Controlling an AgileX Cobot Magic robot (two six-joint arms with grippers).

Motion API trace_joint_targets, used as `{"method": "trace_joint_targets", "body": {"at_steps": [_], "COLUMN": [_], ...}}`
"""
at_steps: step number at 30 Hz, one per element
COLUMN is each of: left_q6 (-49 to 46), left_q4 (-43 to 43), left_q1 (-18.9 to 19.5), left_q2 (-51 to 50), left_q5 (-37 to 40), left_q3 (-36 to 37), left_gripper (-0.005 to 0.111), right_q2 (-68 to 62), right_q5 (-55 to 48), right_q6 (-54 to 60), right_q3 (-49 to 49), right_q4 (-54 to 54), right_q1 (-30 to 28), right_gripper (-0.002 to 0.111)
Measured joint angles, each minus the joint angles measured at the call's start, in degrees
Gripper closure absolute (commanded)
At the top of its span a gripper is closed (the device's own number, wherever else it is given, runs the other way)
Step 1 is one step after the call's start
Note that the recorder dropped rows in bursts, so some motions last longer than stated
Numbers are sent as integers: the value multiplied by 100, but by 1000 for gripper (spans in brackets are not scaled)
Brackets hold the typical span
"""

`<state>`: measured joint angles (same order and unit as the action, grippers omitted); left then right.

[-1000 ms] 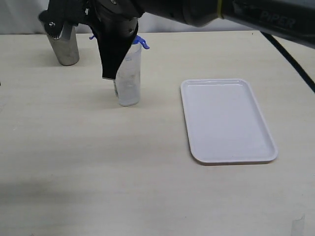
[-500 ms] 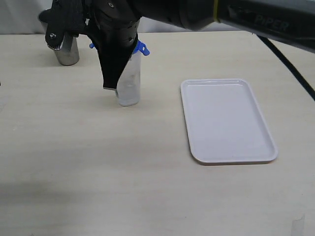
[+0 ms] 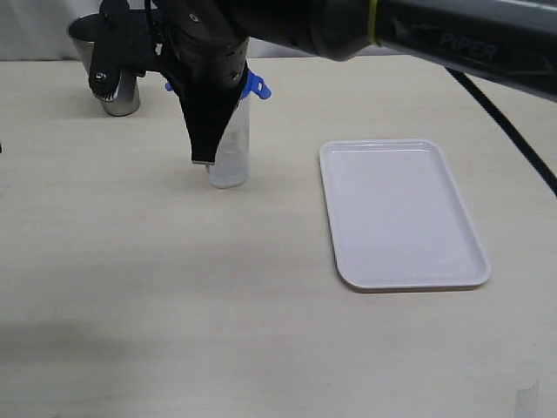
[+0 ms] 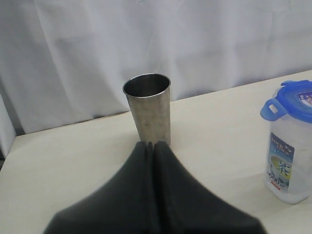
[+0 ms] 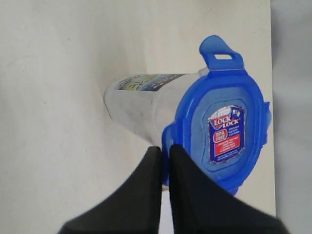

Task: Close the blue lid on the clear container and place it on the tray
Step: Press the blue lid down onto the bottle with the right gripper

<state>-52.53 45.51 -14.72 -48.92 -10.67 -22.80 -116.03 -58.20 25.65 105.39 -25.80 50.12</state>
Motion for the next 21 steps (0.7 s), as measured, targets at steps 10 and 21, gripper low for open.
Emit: {"method": "trace_joint_targets", "body": {"at_steps": [10, 21], "left_q6": [0, 0], "left_q4": [0, 0], "left_q1": [0, 0], "left_q2": [0, 0], "left_q5": [0, 0], "left_q3": [0, 0], "left_gripper": [107, 107], "right_q2": [-8, -8], "right_q5": [47, -45], "right_q6": [0, 174], "right_q3": [0, 0], "right_q4": [-192, -114], "right_q1": [0, 0], "right_gripper": [104, 104]}}
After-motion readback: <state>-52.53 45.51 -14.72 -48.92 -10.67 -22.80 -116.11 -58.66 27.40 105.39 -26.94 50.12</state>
